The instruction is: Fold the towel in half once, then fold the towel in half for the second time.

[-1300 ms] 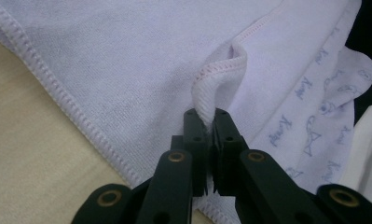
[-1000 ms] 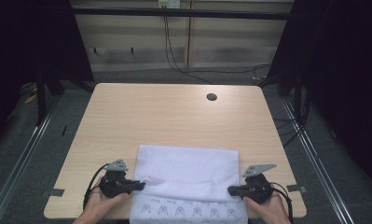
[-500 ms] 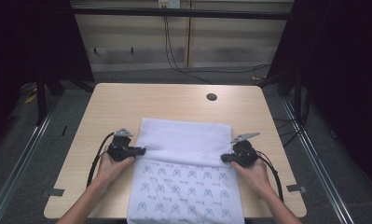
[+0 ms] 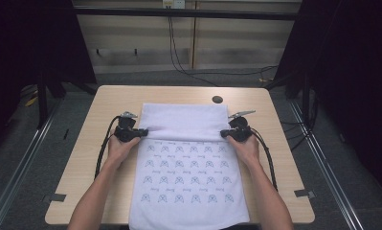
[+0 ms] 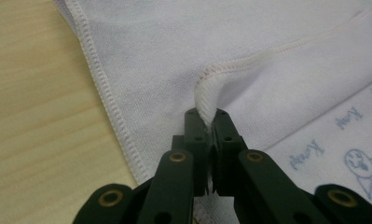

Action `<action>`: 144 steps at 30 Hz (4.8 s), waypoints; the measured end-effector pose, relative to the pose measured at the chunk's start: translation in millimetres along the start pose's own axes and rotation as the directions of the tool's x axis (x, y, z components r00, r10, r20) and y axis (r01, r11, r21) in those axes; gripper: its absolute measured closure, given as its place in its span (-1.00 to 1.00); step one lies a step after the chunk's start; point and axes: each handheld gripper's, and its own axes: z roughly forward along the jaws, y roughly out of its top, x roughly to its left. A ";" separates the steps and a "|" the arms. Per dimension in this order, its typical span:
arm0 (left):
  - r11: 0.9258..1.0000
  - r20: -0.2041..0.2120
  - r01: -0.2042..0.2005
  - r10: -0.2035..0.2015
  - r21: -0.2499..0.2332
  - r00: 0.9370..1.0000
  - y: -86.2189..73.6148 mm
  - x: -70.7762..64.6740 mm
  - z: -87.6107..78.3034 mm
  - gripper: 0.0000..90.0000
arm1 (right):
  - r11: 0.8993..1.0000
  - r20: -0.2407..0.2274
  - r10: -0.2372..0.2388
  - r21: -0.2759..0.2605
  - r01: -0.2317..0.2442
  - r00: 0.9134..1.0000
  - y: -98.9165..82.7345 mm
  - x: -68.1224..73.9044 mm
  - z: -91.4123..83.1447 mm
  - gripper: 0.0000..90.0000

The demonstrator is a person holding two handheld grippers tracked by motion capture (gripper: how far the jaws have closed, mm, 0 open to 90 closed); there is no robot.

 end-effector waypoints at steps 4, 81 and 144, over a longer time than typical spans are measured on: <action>0.997 0.010 0.060 -0.060 -0.052 0.998 -2.8 6.8 2.7 0.93 | 1.000 0.021 -0.008 0.016 0.007 1.000 7.8 1.3 5.0 0.95; 0.987 0.350 -0.124 0.151 -0.097 0.925 -133.8 -117.1 -173.0 0.26 | 0.984 -0.382 -0.161 -0.129 0.120 0.910 -165.0 92.1 -195.7 0.56; 0.981 0.288 -0.184 0.161 0.055 0.944 -118.8 -105.1 -99.6 0.63 | 0.996 -0.132 -0.061 -0.080 0.051 0.989 -84.7 42.3 -109.7 0.37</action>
